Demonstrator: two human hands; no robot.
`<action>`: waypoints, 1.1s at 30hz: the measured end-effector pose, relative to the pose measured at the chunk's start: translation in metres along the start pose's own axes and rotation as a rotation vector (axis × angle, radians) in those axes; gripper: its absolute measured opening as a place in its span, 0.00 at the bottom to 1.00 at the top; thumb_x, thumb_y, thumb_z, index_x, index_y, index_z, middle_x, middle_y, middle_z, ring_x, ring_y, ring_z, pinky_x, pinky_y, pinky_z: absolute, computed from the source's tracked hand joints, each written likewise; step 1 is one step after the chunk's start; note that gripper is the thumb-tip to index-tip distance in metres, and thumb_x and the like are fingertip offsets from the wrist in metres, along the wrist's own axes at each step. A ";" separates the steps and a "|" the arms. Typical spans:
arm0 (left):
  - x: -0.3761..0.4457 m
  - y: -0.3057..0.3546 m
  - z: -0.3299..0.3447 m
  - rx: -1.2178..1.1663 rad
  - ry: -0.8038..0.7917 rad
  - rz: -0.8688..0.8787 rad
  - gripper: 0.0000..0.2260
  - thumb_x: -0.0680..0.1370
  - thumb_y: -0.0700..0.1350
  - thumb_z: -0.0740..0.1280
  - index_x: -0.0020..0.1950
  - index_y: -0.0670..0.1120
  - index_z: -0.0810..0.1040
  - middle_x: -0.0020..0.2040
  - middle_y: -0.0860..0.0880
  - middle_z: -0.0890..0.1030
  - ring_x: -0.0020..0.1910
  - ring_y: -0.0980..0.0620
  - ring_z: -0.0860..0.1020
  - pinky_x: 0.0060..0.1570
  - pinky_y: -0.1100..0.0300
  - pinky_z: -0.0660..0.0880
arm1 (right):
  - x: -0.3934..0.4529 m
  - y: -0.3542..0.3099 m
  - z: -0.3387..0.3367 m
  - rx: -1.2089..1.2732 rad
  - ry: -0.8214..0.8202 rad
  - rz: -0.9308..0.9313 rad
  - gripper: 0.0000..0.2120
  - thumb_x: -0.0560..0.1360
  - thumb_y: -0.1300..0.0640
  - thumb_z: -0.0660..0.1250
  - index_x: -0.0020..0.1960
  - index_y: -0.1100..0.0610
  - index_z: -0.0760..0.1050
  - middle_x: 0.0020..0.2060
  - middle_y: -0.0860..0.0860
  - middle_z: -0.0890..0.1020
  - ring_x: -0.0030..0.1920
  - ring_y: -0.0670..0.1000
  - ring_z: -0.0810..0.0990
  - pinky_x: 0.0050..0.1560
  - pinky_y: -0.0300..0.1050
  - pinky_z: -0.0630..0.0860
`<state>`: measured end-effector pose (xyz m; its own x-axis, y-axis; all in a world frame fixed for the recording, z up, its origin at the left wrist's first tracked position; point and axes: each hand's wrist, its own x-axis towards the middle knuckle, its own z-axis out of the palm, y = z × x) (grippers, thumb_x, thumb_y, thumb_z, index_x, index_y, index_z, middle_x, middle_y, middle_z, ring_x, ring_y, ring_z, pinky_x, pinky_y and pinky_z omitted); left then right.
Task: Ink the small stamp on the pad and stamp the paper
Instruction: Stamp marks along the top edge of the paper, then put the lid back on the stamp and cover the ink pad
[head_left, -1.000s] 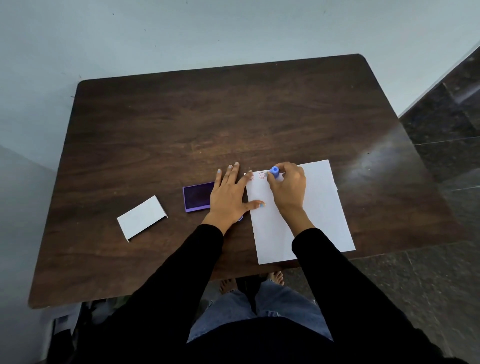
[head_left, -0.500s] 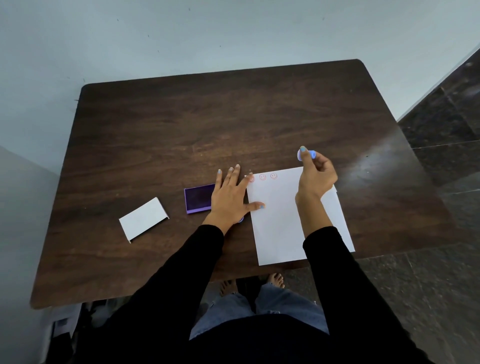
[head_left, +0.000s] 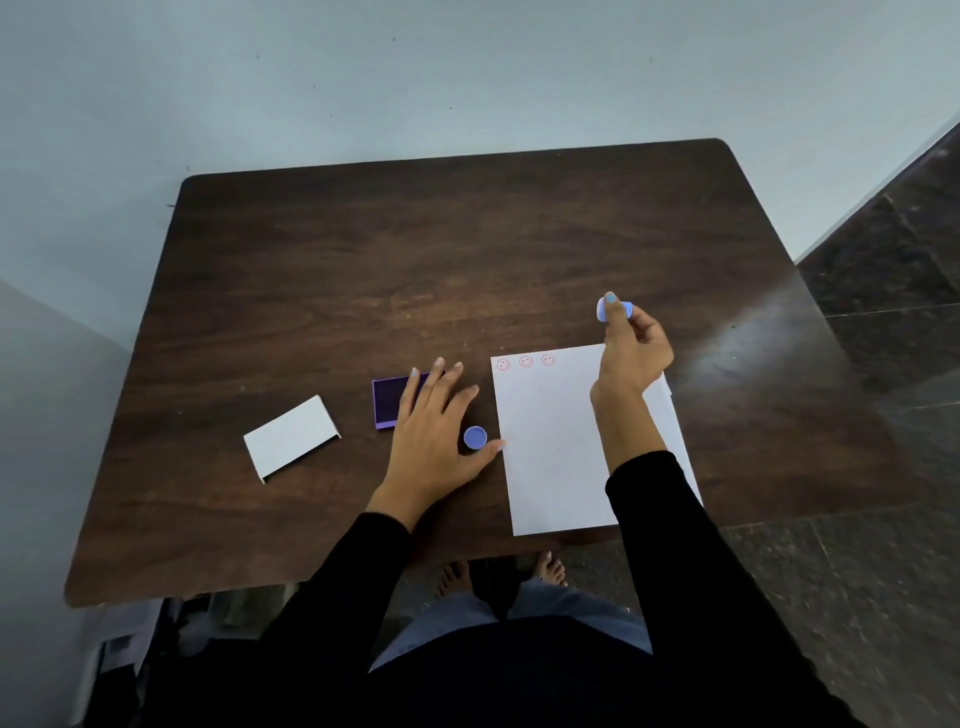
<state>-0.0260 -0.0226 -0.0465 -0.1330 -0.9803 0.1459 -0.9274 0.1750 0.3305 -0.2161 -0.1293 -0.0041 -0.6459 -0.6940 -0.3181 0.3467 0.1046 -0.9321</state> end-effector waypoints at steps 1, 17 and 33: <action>-0.007 0.000 0.004 0.004 0.006 0.009 0.30 0.71 0.63 0.66 0.65 0.46 0.73 0.75 0.45 0.64 0.77 0.47 0.55 0.76 0.48 0.45 | -0.002 0.000 0.002 -0.008 -0.011 0.004 0.09 0.66 0.57 0.77 0.43 0.57 0.79 0.40 0.54 0.85 0.43 0.50 0.83 0.48 0.39 0.78; -0.016 0.005 0.017 -0.040 0.251 -0.073 0.11 0.76 0.47 0.68 0.55 0.44 0.78 0.68 0.43 0.73 0.72 0.44 0.66 0.73 0.44 0.54 | -0.015 0.004 0.018 -0.176 -0.166 0.062 0.07 0.68 0.56 0.76 0.43 0.54 0.79 0.38 0.48 0.83 0.44 0.49 0.83 0.48 0.41 0.79; 0.093 0.003 -0.032 -0.726 0.229 -0.505 0.15 0.71 0.46 0.74 0.56 0.43 0.80 0.43 0.49 0.84 0.40 0.58 0.81 0.46 0.65 0.77 | -0.043 0.001 0.072 -0.205 -0.616 0.191 0.09 0.72 0.61 0.71 0.52 0.57 0.78 0.48 0.54 0.83 0.52 0.53 0.83 0.48 0.45 0.81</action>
<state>-0.0300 -0.1103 -0.0023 0.3733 -0.9275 -0.0195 -0.3983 -0.1792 0.8996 -0.1385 -0.1508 0.0208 -0.0598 -0.9230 -0.3801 0.2413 0.3561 -0.9027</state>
